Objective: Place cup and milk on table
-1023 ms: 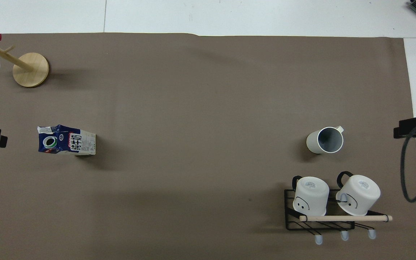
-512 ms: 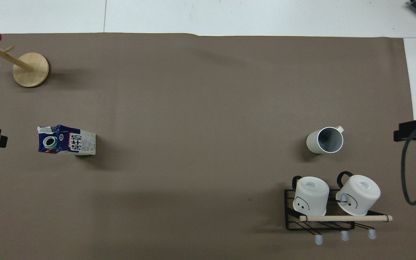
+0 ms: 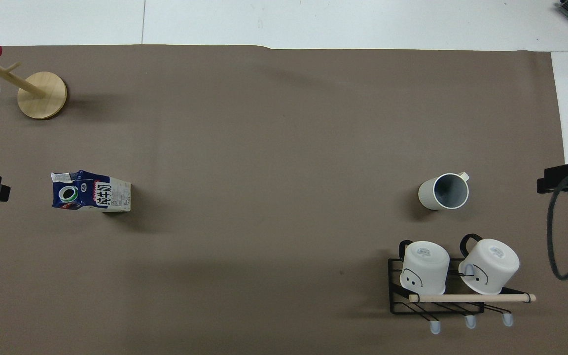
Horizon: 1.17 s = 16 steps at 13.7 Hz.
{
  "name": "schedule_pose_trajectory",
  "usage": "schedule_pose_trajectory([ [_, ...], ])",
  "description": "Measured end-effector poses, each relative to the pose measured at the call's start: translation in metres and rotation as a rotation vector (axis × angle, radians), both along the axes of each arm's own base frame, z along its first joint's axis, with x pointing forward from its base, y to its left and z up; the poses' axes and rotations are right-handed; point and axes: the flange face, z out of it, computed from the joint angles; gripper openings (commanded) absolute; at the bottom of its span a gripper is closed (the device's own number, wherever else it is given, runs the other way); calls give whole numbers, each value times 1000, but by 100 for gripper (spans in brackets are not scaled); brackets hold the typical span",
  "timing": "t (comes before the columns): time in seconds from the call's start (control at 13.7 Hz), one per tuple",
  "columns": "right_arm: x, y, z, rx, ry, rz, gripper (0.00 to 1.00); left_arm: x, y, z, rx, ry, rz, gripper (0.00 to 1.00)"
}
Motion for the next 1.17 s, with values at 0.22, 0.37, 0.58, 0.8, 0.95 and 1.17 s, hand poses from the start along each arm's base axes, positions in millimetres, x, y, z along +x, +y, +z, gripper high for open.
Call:
schedule_pose_trajectory([
  [0.22, 0, 0, 0, 0, 1, 0, 100, 0, 0, 0, 0, 0, 0, 100],
  [0.37, 0, 0, -1, 0, 3, 0, 100, 0, 0, 0, 0, 0, 0, 100],
  [0.58, 0, 0, -1, 0, 5, 0, 100, 0, 0, 0, 0, 0, 0, 100],
  [0.8, 1, 0, 0, 0, -9, 0, 100, 0, 0, 0, 0, 0, 0, 100],
  [0.95, 3, 0, 0, -1, -21, 0, 100, 0, 0, 0, 0, 1, 0, 100],
  [1.17, 6, 0, -2, -1, -32, 0, 100, 0, 0, 0, 0, 1, 1, 100],
])
